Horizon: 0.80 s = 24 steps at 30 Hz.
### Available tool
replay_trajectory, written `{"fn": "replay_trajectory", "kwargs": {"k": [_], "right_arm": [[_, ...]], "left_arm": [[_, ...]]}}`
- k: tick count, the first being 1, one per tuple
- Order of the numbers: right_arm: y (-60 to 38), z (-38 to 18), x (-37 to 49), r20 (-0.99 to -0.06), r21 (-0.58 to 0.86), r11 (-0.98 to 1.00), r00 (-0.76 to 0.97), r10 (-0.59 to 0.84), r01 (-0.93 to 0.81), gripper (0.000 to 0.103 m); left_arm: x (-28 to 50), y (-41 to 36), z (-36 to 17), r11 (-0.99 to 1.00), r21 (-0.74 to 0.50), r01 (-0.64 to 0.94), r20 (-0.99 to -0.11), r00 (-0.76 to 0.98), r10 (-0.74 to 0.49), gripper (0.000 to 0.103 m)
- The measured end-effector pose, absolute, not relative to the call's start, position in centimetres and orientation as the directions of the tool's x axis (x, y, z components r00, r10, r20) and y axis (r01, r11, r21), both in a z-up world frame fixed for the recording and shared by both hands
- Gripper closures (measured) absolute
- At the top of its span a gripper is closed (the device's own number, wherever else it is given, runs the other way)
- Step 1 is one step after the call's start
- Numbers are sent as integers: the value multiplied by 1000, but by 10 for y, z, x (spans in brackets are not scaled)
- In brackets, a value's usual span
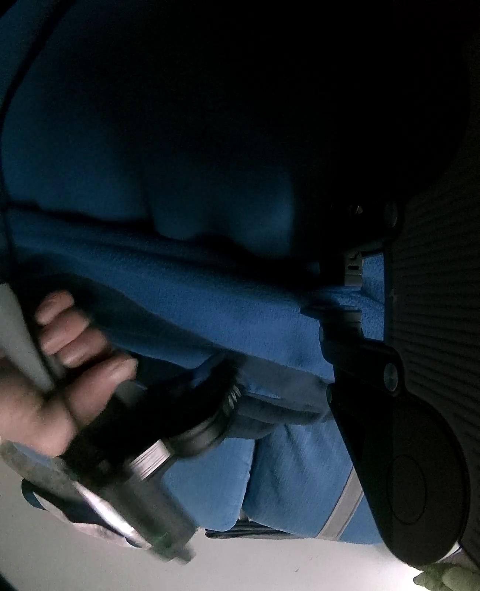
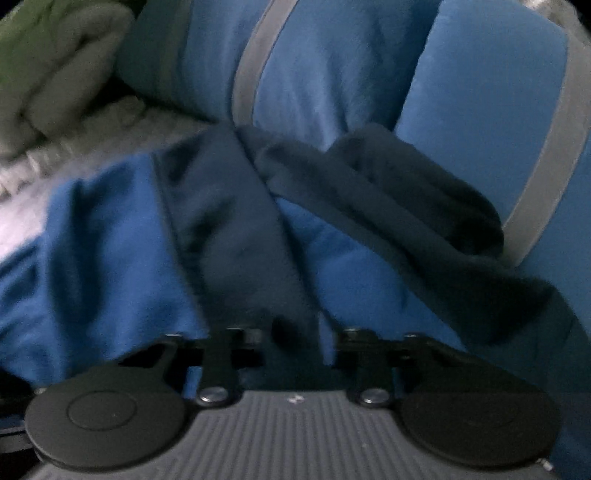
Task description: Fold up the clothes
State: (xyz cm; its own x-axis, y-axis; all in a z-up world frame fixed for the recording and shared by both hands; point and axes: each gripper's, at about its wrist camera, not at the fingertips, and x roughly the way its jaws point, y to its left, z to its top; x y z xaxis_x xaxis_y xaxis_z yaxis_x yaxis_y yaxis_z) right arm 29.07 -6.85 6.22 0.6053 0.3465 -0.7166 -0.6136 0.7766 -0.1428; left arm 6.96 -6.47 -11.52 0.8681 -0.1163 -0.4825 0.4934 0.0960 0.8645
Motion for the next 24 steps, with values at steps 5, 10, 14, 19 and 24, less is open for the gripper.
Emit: {"fn": "replay_trajectory", "kwargs": {"k": [5,10,14,19,24], "right_arm": [[-71,67,307,-677,-219,815,685,268,-536,103],[-102,84,326,-642,-114,880,710,289,-462,102],[-111,102,316,-692,26,813,576,435,-582,63],[-88,95,293,-765,51,670,402,503,-741,54],[-72,70,281,-798,0,642,387,462,-767,92]], "left_arm": [[66,-65,-115,104,862,496,-484,866,-125,97],[65,-65,-116,105,864,492,-479,869,-126,97],[65,-65,-117,99,867,488,-476,871,-123,97],[63,-64,-118,98,872,479,-468,876,-121,97],[62,-64,-119,90,878,469,-458,881,-123,97]]}}
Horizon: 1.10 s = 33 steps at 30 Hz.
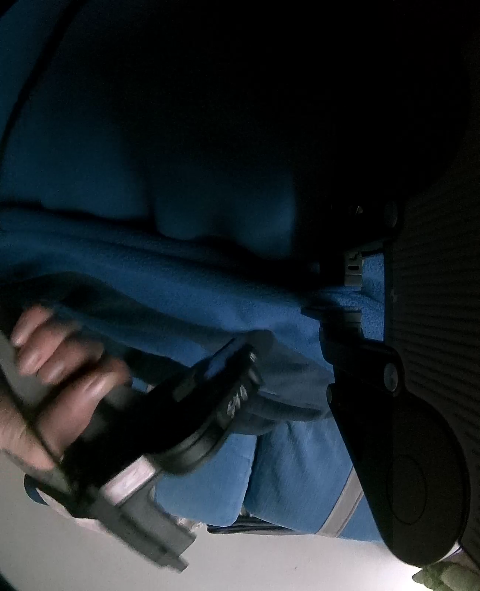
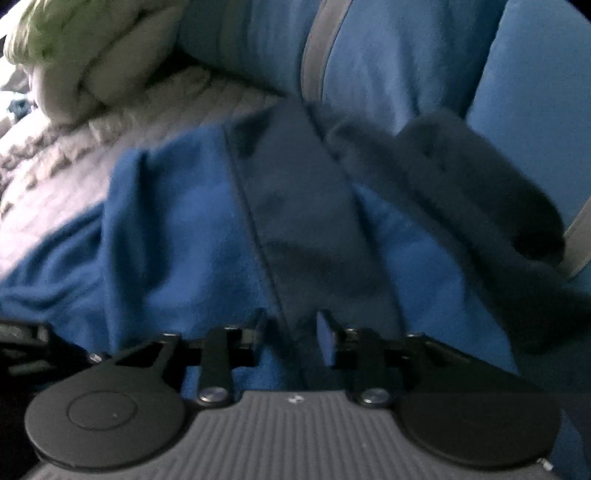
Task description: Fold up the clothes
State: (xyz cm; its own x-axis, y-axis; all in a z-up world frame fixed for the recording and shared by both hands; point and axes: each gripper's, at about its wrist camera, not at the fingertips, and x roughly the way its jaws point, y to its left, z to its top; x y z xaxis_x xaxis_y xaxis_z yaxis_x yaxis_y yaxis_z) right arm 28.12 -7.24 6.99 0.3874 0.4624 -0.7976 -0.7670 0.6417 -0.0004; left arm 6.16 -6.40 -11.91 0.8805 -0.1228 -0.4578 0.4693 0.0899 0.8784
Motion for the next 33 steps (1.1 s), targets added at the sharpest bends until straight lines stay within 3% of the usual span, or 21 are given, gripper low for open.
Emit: {"fn": "replay_trajectory", "kwargs": {"k": [16,27,29,30,33], "right_arm": [[-72,72,280,-783,-74,673,461,418,-736,94],[-69,65,276,-762,-122,686,510,398,-717,92],[-66,64,273,-772,-154,665,509,382,-731,80],[-65,67,271,-771,-163,659,512,380,-734,67],[-63,79,265,-763,-184,645,522,382,-742,58]], "left_arm": [[60,-66,-123,91,893,441,-428,894,-135,96],[64,-65,-113,81,851,519,-509,852,-119,98],[66,-65,-111,96,836,540,-530,840,-116,98],[68,-64,-111,95,833,545,-534,837,-117,97],[63,-67,-118,60,864,499,-489,863,-128,96]]}}
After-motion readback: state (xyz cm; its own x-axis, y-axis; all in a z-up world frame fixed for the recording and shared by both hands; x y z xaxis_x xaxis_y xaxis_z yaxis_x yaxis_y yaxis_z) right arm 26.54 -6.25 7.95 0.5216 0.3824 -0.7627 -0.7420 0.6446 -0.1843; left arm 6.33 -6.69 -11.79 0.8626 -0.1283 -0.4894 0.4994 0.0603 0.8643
